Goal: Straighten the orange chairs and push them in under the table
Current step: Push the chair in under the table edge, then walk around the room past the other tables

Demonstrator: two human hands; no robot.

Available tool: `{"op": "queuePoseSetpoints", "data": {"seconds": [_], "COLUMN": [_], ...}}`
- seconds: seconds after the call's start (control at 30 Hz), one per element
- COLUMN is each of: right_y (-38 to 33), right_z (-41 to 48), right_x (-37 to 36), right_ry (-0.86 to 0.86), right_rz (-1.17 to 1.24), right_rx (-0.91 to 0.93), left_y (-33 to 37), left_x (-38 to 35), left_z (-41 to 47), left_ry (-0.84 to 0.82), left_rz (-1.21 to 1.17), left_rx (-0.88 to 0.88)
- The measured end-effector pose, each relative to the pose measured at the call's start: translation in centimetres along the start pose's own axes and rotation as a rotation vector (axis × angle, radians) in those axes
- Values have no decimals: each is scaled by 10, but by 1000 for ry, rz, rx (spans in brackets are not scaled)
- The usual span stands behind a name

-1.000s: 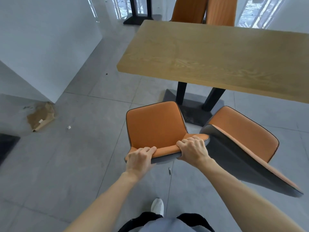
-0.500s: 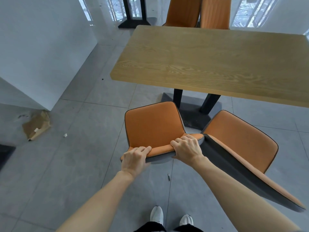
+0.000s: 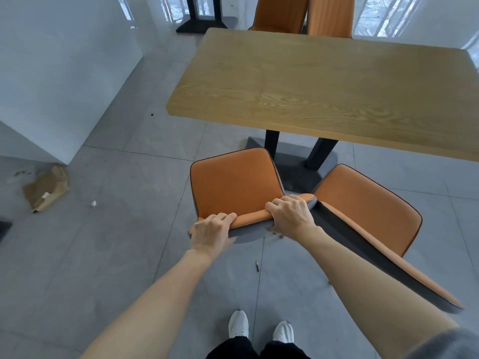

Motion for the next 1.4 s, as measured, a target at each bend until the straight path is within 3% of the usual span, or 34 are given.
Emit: {"op": "queuePoseSetpoints", "data": {"seconds": [0.1, 0.23, 0.47, 0.67, 0.97, 1.4], "right_y": [-6, -12, 9, 68, 171, 321], "right_z": [-3, -16, -73, -169, -346, -510], "right_x": [7, 20, 63, 93, 64, 21], "right_ry": [-60, -67, 57, 168, 125, 124], "right_rz": [14, 37, 97, 106, 204, 315], "right_rx": [-44, -85, -230, -455, -801, -986], "left_y": [4, 20, 103, 210, 411, 634], "left_x": [6, 22, 65, 79, 60, 0], "left_z": [-1, 2, 19, 24, 0, 13], "left_ry": [-47, -143, 2, 38, -12, -152], "left_rz": [-31, 8, 25, 5, -19, -74], "left_rx": [48, -21, -302, -522, -818, -984]}}
Point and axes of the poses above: each hand's wrist, its own z-axis towards the middle knuckle, its own x-axis out of the back of the hand, y = z × x, the point moved 5 cm from there along z, towards the middle knuckle, and after that the axes turned 2 degrees about -y, right-handed, at the moved point
